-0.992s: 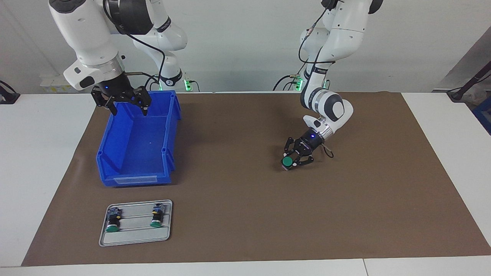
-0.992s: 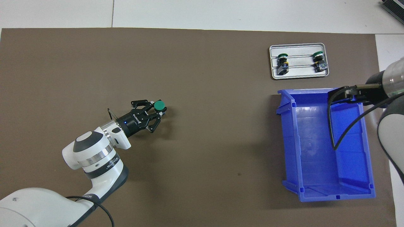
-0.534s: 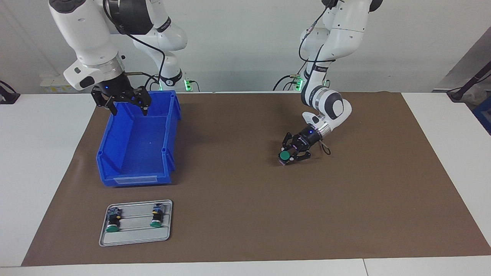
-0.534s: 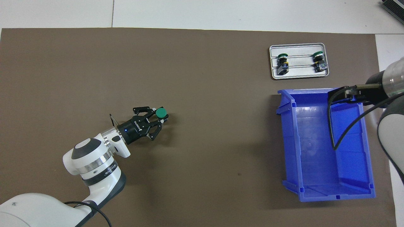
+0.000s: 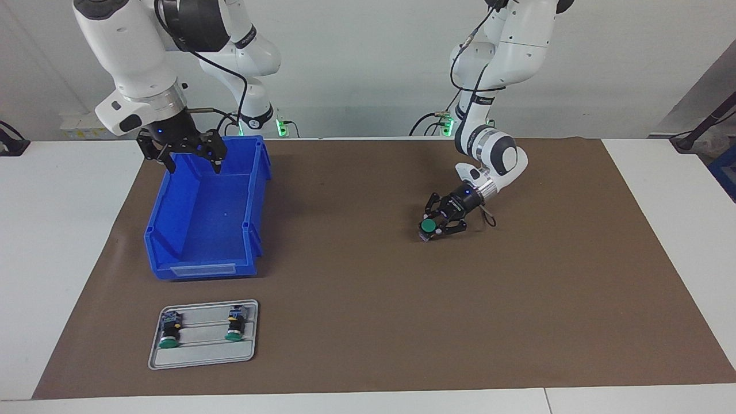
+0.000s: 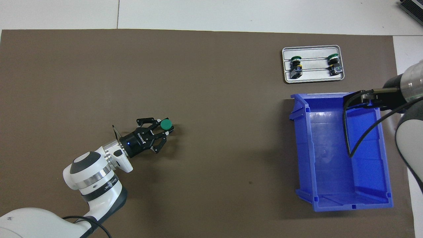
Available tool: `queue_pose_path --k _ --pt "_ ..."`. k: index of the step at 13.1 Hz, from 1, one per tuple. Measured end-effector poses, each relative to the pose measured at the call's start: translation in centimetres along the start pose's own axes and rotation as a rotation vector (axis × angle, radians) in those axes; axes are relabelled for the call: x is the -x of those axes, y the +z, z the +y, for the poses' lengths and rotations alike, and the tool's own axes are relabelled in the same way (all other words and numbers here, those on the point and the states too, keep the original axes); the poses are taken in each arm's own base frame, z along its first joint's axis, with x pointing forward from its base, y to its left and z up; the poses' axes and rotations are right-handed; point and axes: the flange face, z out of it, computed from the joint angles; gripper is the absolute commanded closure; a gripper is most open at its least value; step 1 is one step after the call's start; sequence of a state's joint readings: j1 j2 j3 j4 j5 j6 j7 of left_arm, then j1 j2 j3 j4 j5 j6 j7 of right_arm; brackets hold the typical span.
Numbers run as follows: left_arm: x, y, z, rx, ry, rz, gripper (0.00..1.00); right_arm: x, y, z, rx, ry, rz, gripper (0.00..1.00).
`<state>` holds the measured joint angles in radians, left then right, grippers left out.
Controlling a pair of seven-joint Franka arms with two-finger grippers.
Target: Place and press button with both arms
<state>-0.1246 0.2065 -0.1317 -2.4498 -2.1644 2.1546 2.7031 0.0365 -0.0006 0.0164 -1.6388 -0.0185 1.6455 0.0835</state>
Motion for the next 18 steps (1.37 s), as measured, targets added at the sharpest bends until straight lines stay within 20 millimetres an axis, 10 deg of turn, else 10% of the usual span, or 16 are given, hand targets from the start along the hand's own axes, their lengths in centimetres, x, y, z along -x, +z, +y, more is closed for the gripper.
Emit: queue_pose_path --k 2,8,14,18 --pt "0.04 -0.05 0.05 0.000 -0.001 0.000 0.72 0.00 0.00 0.00 0.000 0.000 0.000 0.00" --pt "0.04 -0.09 0.07 -0.001 0.000 -0.003 0.66 0.00 0.00 0.00 0.000 0.000 0.000 0.00" --pt "-0.22 -0.13 0.20 -0.007 0.009 -0.021 0.02 0.00 0.00 0.00 0.000 0.000 0.000 0.00" --pt "0.28 -0.36 0.38 -0.013 0.004 -0.045 0.00 0.00 0.00 0.00 0.000 0.000 0.000 0.00"
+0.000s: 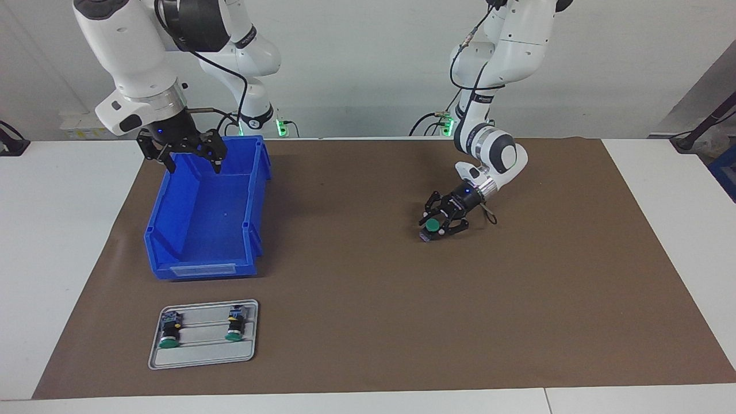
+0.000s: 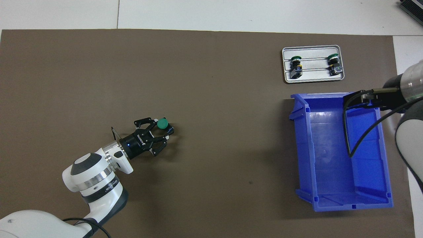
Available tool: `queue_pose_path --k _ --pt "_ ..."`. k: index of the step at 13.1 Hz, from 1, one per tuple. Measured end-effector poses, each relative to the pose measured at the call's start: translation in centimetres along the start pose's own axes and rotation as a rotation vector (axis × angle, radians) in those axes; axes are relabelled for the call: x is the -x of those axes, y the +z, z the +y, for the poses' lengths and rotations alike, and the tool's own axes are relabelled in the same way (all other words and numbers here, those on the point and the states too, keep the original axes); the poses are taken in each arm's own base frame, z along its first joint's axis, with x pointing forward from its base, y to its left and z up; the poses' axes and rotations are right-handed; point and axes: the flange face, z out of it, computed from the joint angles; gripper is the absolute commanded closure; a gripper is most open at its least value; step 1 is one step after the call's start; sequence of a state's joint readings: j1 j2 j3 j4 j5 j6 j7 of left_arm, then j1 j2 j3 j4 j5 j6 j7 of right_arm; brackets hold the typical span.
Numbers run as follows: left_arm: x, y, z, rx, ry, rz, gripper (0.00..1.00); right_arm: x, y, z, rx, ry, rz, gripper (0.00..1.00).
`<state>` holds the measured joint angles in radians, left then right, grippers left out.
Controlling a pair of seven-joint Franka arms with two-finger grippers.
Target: Place and press button with both arms
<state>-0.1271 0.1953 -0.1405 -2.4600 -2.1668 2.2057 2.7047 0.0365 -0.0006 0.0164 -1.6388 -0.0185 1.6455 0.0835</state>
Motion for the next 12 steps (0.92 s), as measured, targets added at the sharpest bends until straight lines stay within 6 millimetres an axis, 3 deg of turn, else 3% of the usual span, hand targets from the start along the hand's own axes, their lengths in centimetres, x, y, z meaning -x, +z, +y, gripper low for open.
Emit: queue_pose_path --k 5,12 --pt "2.0 -0.5 0.8 -0.001 -0.024 -0.058 0.00 0.0 0.0 0.0 0.000 0.000 0.000 0.00" --pt "1.0 0.4 0.9 0.013 -0.015 -0.040 0.00 0.0 0.0 0.0 0.000 0.000 0.000 0.00"
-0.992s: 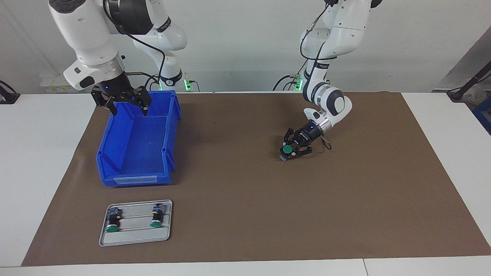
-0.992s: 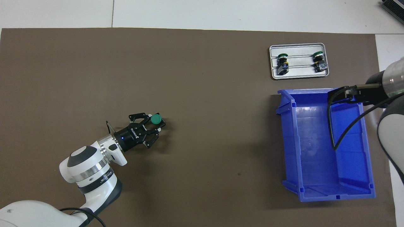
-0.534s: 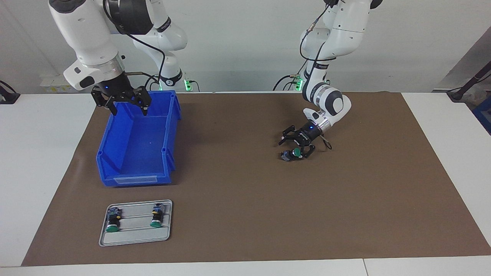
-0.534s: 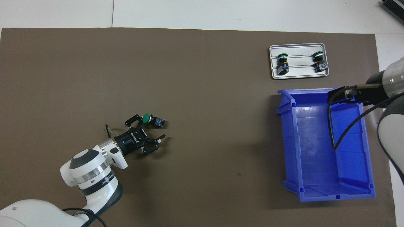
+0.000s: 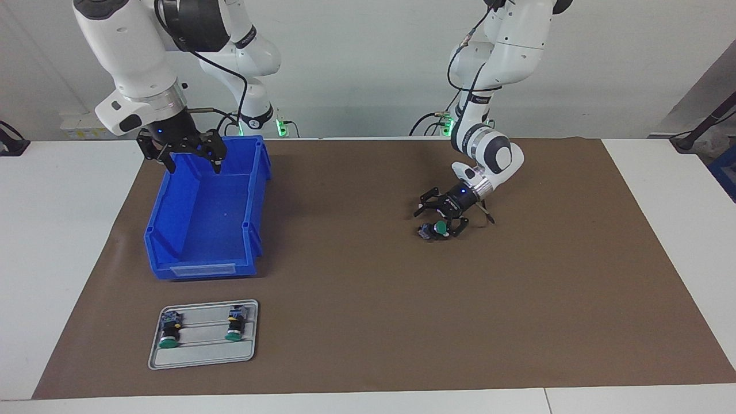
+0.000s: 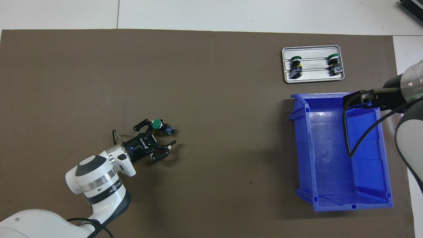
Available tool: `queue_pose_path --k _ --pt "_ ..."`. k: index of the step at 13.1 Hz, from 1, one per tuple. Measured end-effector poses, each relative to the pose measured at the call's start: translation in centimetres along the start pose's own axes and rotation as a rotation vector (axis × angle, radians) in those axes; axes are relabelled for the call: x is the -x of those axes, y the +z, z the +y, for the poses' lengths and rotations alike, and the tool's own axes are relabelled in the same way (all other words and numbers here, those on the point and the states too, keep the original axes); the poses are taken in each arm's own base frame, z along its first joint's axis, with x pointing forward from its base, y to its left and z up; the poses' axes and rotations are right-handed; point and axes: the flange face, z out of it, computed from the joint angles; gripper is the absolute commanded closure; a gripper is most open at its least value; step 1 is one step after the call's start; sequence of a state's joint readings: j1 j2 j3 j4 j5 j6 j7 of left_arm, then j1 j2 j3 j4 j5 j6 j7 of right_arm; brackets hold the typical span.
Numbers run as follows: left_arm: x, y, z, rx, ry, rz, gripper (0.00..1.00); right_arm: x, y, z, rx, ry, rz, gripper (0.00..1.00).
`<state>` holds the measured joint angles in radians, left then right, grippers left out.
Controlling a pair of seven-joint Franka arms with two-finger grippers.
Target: Place and press button with both arms
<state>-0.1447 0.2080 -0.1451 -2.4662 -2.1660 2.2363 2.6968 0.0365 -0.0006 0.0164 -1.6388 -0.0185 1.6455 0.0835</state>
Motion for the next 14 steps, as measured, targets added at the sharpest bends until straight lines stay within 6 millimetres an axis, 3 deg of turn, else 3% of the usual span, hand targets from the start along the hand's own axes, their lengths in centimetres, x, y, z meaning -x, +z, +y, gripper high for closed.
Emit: queue_pose_path --k 6,14 --pt "-1.7 0.2 -0.2 0.001 -0.011 0.023 0.00 0.0 0.0 0.0 0.000 0.000 0.000 0.00" --pt "-1.7 1.1 1.2 0.032 -0.005 0.016 0.00 0.0 0.0 0.0 0.000 0.000 0.000 0.00"
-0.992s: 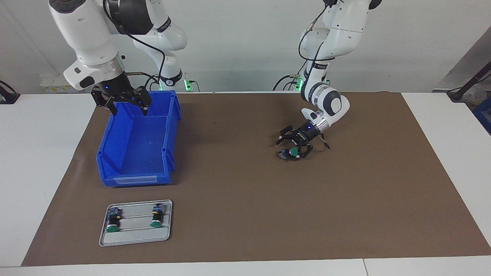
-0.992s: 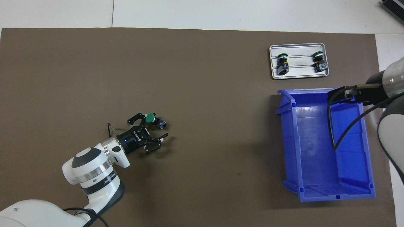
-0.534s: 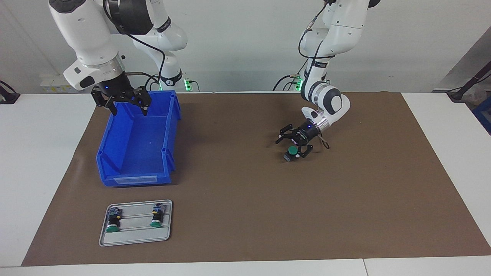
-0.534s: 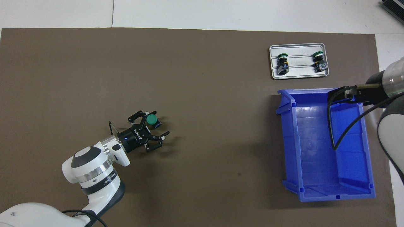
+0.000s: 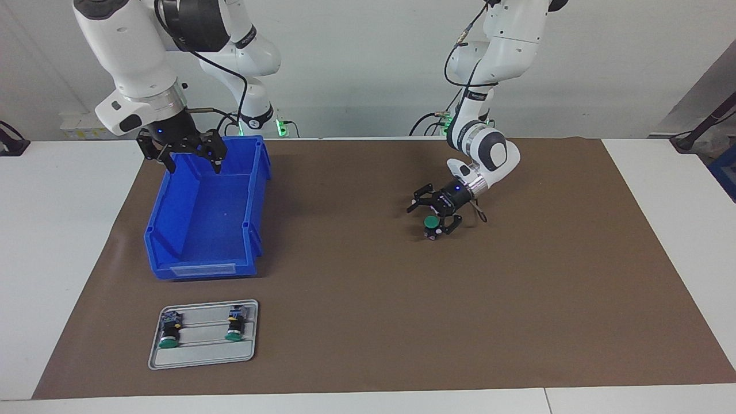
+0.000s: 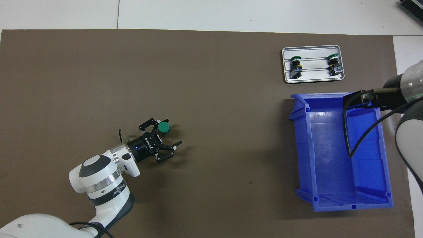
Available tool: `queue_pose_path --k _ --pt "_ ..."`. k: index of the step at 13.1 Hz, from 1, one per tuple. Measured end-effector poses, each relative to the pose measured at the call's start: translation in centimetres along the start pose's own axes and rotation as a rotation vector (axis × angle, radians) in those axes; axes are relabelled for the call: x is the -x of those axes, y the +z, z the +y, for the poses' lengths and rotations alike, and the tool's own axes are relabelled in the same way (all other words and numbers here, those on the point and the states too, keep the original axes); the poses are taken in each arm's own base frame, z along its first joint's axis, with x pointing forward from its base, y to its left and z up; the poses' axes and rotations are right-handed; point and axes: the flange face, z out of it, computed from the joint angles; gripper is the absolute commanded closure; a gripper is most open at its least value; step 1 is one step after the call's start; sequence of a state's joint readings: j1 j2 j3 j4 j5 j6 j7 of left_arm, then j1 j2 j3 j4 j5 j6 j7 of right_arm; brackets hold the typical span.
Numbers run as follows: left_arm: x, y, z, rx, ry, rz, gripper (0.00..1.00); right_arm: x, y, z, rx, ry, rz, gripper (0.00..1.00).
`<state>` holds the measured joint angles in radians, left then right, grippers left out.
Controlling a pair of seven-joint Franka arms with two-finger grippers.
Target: Place and press button with both arms
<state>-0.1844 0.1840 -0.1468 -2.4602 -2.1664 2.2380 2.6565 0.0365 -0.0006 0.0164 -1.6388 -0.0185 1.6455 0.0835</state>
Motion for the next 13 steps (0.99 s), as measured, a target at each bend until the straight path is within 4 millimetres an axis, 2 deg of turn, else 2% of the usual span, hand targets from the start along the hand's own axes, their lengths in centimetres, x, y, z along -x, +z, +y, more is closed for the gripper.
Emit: queue_pose_path --k 13 --pt "0.4 -1.4 -1.6 -0.044 -0.016 -0.005 0.00 0.0 0.0 0.0 0.000 0.000 0.000 0.00"
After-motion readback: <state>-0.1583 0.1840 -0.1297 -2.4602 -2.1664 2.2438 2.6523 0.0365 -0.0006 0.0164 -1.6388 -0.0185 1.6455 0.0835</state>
